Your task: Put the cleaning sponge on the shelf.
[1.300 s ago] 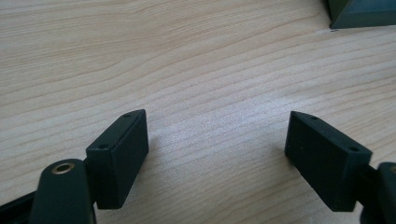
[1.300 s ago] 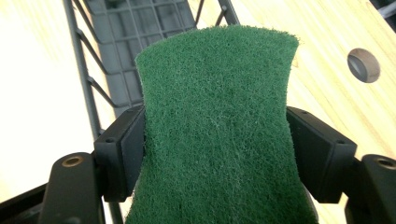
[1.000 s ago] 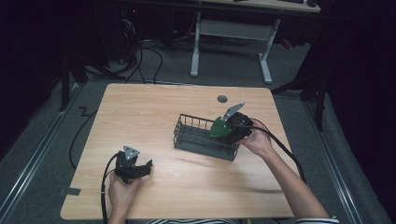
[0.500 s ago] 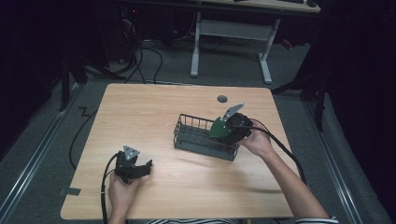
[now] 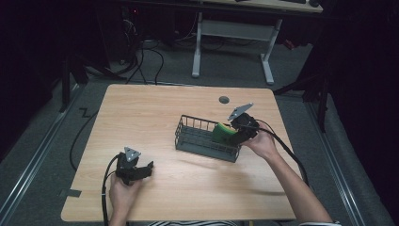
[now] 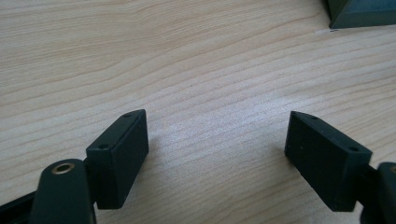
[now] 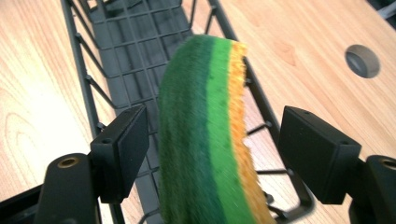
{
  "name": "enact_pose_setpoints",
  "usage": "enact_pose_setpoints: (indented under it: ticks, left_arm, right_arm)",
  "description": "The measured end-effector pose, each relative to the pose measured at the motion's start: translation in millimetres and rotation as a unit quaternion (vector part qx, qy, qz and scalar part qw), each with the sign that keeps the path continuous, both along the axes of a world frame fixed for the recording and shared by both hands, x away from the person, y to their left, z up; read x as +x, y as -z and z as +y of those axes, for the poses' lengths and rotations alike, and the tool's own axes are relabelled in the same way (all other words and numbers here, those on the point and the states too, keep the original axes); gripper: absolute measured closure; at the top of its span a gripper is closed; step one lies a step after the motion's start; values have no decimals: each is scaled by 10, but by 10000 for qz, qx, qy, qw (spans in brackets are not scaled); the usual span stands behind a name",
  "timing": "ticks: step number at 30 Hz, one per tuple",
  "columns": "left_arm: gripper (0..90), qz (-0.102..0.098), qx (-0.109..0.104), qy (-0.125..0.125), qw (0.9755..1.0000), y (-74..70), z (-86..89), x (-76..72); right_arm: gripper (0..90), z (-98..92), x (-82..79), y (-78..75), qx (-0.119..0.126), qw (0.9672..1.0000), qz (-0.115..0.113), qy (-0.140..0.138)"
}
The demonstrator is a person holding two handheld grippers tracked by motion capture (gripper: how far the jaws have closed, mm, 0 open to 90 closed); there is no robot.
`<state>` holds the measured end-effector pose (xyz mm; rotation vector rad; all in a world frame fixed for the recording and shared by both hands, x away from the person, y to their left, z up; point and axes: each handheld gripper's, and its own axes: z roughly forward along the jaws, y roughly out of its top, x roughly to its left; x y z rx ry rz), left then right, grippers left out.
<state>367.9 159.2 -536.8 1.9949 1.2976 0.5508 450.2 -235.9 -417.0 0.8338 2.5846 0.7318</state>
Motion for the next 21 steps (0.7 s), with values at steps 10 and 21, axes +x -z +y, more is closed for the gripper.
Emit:
enact_pose_setpoints:
  ticks: [10,21]
  left_arm:
    - [220,1,1,1,10000,0,0,0]
    - [221,1,3,1,10000,0,0,0]
  right_arm:
    - [302,-332,-185,-182,473,9974,-333,430]
    - [322,-816,-549,-304,835,9899,-609,968]
